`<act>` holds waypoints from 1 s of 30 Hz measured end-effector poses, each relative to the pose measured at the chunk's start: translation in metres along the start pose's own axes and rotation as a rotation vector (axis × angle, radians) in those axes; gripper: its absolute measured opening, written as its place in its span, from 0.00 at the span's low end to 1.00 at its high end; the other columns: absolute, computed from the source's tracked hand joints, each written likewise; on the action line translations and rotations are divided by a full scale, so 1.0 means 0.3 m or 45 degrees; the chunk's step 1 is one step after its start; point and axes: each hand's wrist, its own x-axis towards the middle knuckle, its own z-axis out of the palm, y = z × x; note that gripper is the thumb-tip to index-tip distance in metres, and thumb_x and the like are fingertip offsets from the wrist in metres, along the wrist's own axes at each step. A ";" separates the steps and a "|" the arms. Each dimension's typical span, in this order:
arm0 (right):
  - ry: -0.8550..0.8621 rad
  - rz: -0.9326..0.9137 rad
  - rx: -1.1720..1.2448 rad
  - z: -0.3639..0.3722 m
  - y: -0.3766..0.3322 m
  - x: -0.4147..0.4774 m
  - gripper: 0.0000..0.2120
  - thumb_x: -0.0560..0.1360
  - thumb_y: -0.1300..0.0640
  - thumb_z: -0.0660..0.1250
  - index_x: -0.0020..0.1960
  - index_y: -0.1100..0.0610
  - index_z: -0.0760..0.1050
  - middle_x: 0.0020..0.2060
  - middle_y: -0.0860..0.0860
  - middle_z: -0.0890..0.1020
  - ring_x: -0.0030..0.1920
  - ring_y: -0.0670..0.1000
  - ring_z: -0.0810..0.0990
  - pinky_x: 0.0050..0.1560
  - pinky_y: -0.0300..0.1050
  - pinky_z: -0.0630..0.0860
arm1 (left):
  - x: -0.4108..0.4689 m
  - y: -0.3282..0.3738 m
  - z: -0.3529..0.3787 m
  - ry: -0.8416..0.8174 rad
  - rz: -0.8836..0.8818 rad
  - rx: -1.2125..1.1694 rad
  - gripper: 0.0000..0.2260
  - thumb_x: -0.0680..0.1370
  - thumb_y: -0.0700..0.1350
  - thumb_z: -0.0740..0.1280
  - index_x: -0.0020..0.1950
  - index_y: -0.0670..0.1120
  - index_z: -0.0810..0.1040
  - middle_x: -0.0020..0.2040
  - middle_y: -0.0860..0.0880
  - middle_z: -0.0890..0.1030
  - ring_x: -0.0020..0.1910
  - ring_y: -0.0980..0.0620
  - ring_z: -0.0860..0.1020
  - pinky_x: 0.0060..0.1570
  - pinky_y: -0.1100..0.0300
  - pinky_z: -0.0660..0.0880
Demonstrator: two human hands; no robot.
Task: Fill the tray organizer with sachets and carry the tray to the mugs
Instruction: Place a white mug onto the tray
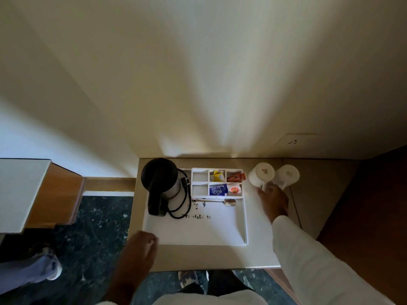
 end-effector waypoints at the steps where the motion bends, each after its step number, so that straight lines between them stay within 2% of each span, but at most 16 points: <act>1: 0.004 0.010 -0.015 0.003 -0.011 0.018 0.15 0.77 0.49 0.71 0.57 0.59 0.79 0.50 0.52 0.81 0.54 0.53 0.78 0.62 0.53 0.75 | -0.030 0.006 0.031 -0.079 0.093 0.019 0.11 0.81 0.55 0.60 0.50 0.51 0.78 0.47 0.55 0.78 0.45 0.59 0.75 0.48 0.59 0.76; 2: 0.005 0.033 -0.025 0.005 -0.020 0.031 0.15 0.77 0.50 0.71 0.57 0.60 0.80 0.51 0.55 0.83 0.55 0.57 0.81 0.62 0.54 0.76 | -0.048 0.003 0.077 -0.145 0.198 0.079 0.19 0.83 0.60 0.54 0.53 0.50 0.79 0.51 0.53 0.79 0.49 0.57 0.77 0.51 0.59 0.77; 3: -0.006 0.051 -0.035 0.012 -0.018 0.048 0.15 0.77 0.51 0.71 0.58 0.60 0.82 0.52 0.58 0.84 0.56 0.60 0.82 0.62 0.54 0.76 | -0.052 0.003 0.116 -0.162 0.297 0.184 0.24 0.83 0.61 0.50 0.59 0.48 0.79 0.58 0.50 0.80 0.57 0.53 0.78 0.59 0.58 0.75; 4: -0.025 0.060 -0.047 0.008 -0.024 0.050 0.14 0.77 0.52 0.71 0.58 0.60 0.83 0.52 0.59 0.85 0.57 0.62 0.82 0.62 0.53 0.76 | -0.047 0.000 0.148 -0.171 0.348 0.280 0.26 0.82 0.62 0.52 0.67 0.45 0.76 0.68 0.46 0.76 0.67 0.47 0.75 0.68 0.56 0.71; 5: -0.041 0.050 -0.062 0.007 -0.022 0.063 0.13 0.77 0.53 0.71 0.56 0.60 0.84 0.52 0.60 0.85 0.56 0.63 0.82 0.61 0.53 0.77 | -0.034 0.008 0.170 -0.183 0.333 0.333 0.30 0.81 0.62 0.55 0.75 0.43 0.69 0.77 0.43 0.68 0.75 0.43 0.67 0.75 0.53 0.64; 6: -0.050 0.042 -0.077 0.001 -0.026 0.064 0.12 0.76 0.53 0.72 0.55 0.60 0.84 0.50 0.60 0.86 0.55 0.63 0.83 0.60 0.53 0.78 | -0.021 0.013 0.187 -0.204 0.293 0.364 0.35 0.80 0.64 0.57 0.79 0.41 0.61 0.81 0.42 0.58 0.79 0.41 0.59 0.78 0.50 0.58; 8: -0.057 0.038 -0.075 -0.015 -0.026 0.071 0.11 0.74 0.52 0.73 0.52 0.58 0.86 0.46 0.58 0.87 0.51 0.60 0.84 0.56 0.51 0.80 | 0.004 0.017 0.211 -0.254 0.236 0.421 0.41 0.79 0.68 0.53 0.80 0.39 0.54 0.82 0.40 0.51 0.80 0.40 0.52 0.79 0.47 0.55; 11: -0.048 -0.012 0.017 -0.062 -0.032 0.035 0.10 0.74 0.54 0.76 0.50 0.59 0.86 0.42 0.54 0.87 0.41 0.51 0.84 0.45 0.40 0.77 | 0.015 0.024 0.219 -0.335 0.209 0.477 0.45 0.77 0.71 0.51 0.79 0.37 0.55 0.81 0.36 0.55 0.79 0.38 0.55 0.76 0.52 0.42; 13: -0.035 -0.074 0.125 -0.094 -0.046 -0.023 0.10 0.73 0.54 0.77 0.50 0.59 0.86 0.42 0.54 0.87 0.42 0.49 0.85 0.47 0.40 0.79 | 0.013 0.036 0.212 -0.341 0.190 0.483 0.46 0.76 0.72 0.53 0.79 0.36 0.56 0.80 0.36 0.57 0.78 0.37 0.58 0.75 0.52 0.39; 15: -0.122 -0.113 0.261 -0.107 -0.072 -0.123 0.08 0.72 0.54 0.78 0.48 0.57 0.86 0.40 0.54 0.87 0.41 0.47 0.84 0.46 0.40 0.78 | 0.007 0.034 0.221 -0.337 0.182 0.475 0.46 0.76 0.72 0.54 0.79 0.36 0.56 0.80 0.35 0.58 0.77 0.37 0.60 0.75 0.50 0.42; 17: -0.240 -0.170 0.364 -0.076 -0.073 -0.222 0.08 0.70 0.56 0.79 0.48 0.57 0.87 0.38 0.54 0.88 0.38 0.46 0.84 0.45 0.40 0.78 | 0.005 0.031 0.225 -0.338 0.197 0.484 0.46 0.75 0.72 0.55 0.79 0.36 0.55 0.79 0.35 0.58 0.77 0.36 0.61 0.77 0.47 0.50; 20: -0.376 -0.276 0.244 0.024 -0.053 -0.370 0.06 0.68 0.56 0.81 0.44 0.56 0.89 0.35 0.53 0.88 0.33 0.41 0.81 0.41 0.33 0.78 | 0.008 0.026 0.238 -0.353 0.183 0.473 0.47 0.75 0.72 0.54 0.79 0.36 0.55 0.80 0.36 0.57 0.77 0.36 0.62 0.74 0.43 0.61; 23: -0.484 -0.302 0.178 0.152 -0.013 -0.471 0.07 0.67 0.54 0.82 0.43 0.55 0.89 0.33 0.47 0.88 0.35 0.43 0.85 0.42 0.35 0.80 | 0.008 0.020 0.246 -0.346 0.173 0.478 0.48 0.75 0.73 0.54 0.80 0.38 0.51 0.81 0.37 0.53 0.79 0.37 0.57 0.74 0.42 0.58; 25: -0.527 -0.307 0.126 0.219 0.007 -0.512 0.07 0.67 0.52 0.81 0.44 0.53 0.89 0.31 0.41 0.86 0.36 0.42 0.85 0.43 0.32 0.78 | 0.010 0.021 0.248 -0.354 0.169 0.489 0.48 0.75 0.73 0.53 0.80 0.38 0.50 0.81 0.38 0.52 0.79 0.38 0.55 0.74 0.42 0.57; 28: -0.529 -0.270 0.106 0.281 0.018 -0.519 0.08 0.68 0.52 0.81 0.44 0.53 0.89 0.33 0.44 0.86 0.37 0.43 0.85 0.44 0.35 0.79 | 0.016 0.027 0.242 -0.382 0.166 0.502 0.48 0.75 0.72 0.52 0.80 0.39 0.46 0.81 0.39 0.47 0.80 0.39 0.50 0.76 0.43 0.53; 30: -0.522 -0.268 0.060 0.299 0.018 -0.518 0.08 0.68 0.51 0.81 0.44 0.53 0.89 0.32 0.44 0.86 0.34 0.39 0.83 0.41 0.31 0.75 | 0.018 0.028 0.239 -0.378 0.183 0.514 0.48 0.76 0.72 0.52 0.80 0.40 0.40 0.81 0.39 0.41 0.80 0.40 0.44 0.77 0.45 0.47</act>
